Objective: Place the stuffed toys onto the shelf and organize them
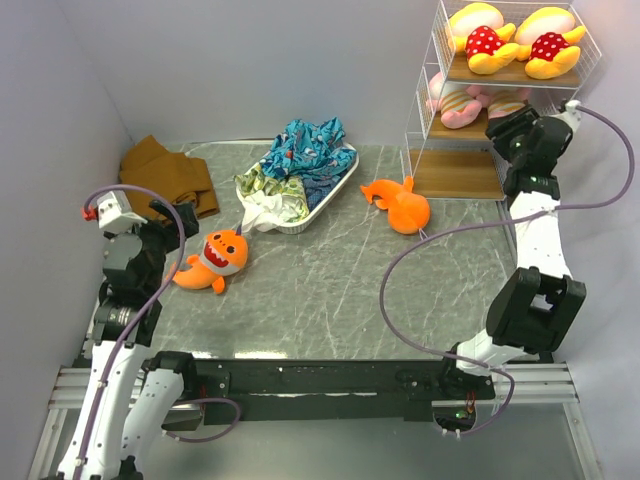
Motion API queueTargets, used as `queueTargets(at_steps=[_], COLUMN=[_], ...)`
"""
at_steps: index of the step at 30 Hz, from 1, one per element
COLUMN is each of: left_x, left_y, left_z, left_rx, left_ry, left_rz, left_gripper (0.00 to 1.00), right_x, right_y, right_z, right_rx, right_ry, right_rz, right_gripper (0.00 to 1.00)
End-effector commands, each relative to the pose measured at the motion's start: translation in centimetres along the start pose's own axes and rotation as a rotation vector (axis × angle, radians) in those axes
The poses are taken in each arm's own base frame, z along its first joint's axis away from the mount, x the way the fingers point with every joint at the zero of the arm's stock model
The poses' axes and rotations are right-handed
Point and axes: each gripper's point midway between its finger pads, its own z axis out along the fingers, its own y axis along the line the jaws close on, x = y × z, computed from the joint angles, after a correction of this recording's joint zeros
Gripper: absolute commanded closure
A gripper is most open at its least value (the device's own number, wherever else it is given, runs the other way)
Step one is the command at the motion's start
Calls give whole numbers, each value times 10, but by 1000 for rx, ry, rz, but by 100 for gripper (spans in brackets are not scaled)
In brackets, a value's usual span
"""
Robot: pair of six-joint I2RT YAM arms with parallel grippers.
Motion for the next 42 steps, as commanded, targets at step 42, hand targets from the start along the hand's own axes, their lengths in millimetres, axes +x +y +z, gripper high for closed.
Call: queueTargets(at_steps=[42], left_x=[222], left_y=[76], left_z=[3], left_rx=[-461], left_ry=[641], left_rz=[-507], left_gripper=[20], right_x=[470], right_y=[254], right_z=[-287], right_rx=[-668], right_ry=[859], right_rz=[46], right_gripper=[20])
